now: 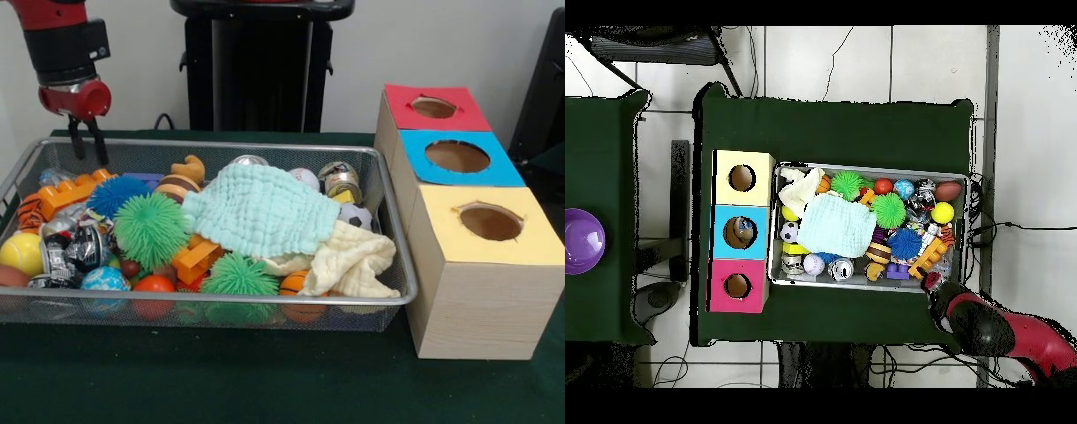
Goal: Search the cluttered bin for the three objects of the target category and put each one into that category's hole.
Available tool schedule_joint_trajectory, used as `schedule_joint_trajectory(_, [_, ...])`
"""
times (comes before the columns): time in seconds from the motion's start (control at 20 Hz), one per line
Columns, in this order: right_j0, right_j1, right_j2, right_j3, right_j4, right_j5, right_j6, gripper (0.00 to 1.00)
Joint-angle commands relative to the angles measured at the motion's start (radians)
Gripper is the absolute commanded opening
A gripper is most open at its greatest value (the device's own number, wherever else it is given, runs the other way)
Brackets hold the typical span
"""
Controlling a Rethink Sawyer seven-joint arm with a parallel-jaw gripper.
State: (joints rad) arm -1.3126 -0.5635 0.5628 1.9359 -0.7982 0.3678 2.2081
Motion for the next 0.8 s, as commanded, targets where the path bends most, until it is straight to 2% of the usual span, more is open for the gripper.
schedule_joint_trajectory(0.05, [0.027, 0.041, -0.022, -0.142, -0.076, 0.001, -0.112, 1.0])
schedule_joint_trajectory(0.4, [0.038, 0.033, -0.03, -0.157, -0.088, 0.02, -0.133, 1.0])
schedule_joint_trajectory(0.8, [0.039, 0.045, -0.016, -0.202, -0.085, 0.074, -0.204, 1.0])
